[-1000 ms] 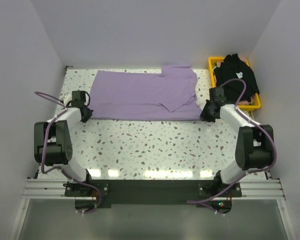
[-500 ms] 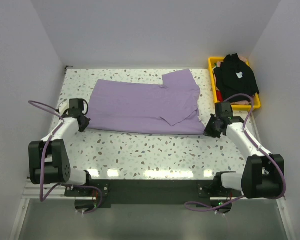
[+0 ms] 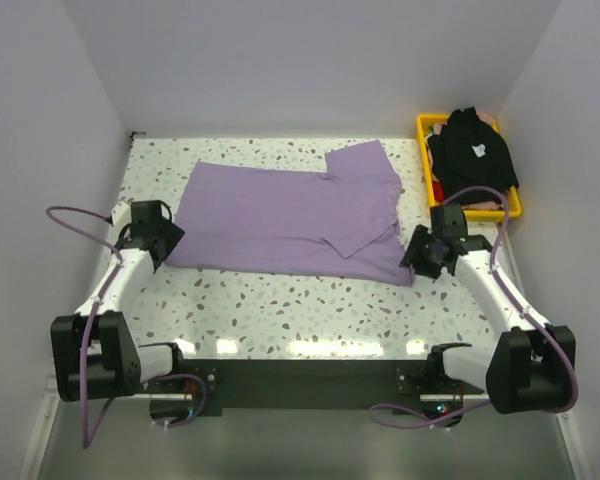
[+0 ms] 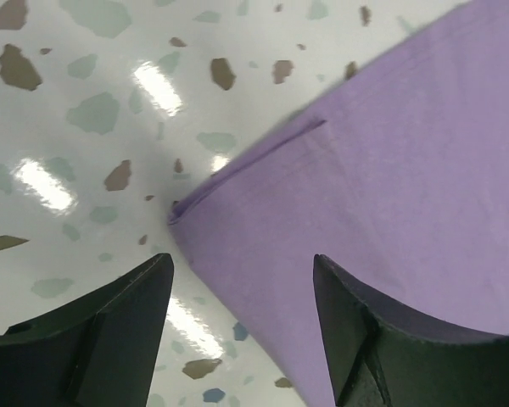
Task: Fold and stack the t-shirts
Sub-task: Fold the tshirt
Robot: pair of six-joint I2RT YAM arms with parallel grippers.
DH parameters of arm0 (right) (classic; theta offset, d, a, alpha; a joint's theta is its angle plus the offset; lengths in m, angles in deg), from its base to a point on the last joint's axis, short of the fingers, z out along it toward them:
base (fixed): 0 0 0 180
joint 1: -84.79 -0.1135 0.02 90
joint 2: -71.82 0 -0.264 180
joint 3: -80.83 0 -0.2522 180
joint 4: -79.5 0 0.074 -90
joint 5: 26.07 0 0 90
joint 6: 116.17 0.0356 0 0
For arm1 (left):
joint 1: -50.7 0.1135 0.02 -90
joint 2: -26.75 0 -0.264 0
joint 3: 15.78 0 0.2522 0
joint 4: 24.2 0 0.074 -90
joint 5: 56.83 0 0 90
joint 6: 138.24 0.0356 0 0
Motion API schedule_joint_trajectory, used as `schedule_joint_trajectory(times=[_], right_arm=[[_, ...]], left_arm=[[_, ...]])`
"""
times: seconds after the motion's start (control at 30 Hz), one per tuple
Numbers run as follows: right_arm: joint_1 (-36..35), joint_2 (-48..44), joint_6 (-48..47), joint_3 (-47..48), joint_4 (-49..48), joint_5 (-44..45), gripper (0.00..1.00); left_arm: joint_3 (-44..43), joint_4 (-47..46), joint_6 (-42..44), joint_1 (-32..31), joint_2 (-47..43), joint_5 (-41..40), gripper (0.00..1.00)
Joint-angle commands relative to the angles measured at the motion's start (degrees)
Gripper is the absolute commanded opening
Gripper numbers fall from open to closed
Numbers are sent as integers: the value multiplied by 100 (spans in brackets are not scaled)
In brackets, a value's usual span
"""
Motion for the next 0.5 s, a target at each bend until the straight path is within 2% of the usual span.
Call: schedule_joint_trajectory(times=[0.0,0.07,0.17,0.3,0.47], right_arm=[[-605,-91,-174,615,-363,169,48],[-1419,356,-130,906,-338,896,48],[-1915,1040,-60,1223,-591,1068,48],[-2136,1815,-25,1417,-1110,1094,48],[-2268,2229,46,1470,-1506,1103,49]], left_arm=[[40,-689,325,-29,-373,705,72],[67,-900,448,-178,-487,917,72],[41,-1024,606,-397,-610,1172,72],[-38,-1103,730,-714,-795,1550,72],[-346,-928,1107,-987,-866,1867,72]])
